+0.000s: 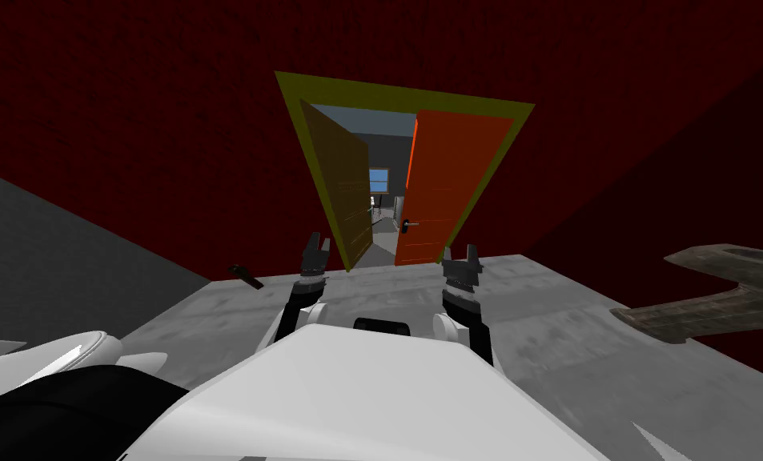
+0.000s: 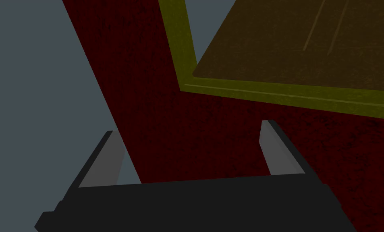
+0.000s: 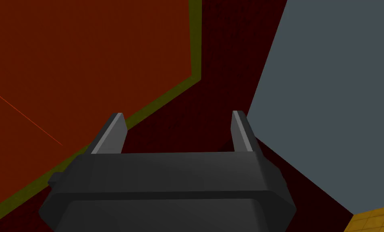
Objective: Push the door open
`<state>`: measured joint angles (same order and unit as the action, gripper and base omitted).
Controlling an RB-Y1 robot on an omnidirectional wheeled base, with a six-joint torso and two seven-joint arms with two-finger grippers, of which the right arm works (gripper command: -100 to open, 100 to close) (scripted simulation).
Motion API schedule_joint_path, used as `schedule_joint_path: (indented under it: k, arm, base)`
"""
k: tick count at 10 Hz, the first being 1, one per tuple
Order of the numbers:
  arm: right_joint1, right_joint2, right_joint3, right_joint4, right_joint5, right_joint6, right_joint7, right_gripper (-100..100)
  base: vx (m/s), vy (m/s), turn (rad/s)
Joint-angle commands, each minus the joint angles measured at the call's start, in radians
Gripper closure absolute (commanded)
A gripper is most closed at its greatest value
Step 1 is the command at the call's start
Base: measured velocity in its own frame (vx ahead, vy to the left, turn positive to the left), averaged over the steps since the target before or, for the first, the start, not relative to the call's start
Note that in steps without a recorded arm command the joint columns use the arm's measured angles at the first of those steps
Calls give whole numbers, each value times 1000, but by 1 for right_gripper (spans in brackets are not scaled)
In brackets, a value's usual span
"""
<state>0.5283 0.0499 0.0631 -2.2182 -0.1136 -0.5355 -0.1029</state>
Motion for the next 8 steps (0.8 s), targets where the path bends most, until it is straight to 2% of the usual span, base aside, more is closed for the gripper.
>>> schedule_joint_path:
  k: [1,4,8]
  arm:
    - [-15,-12,0,28,3,10,2,-100]
    - [-53,-38,1,102,12,35,8,-100]
    - [-99,-62,2,189,23,65,14,-100]
  base:
    - [170,-102,52]
    - [184,-47,42]
    - [129,-67,45]
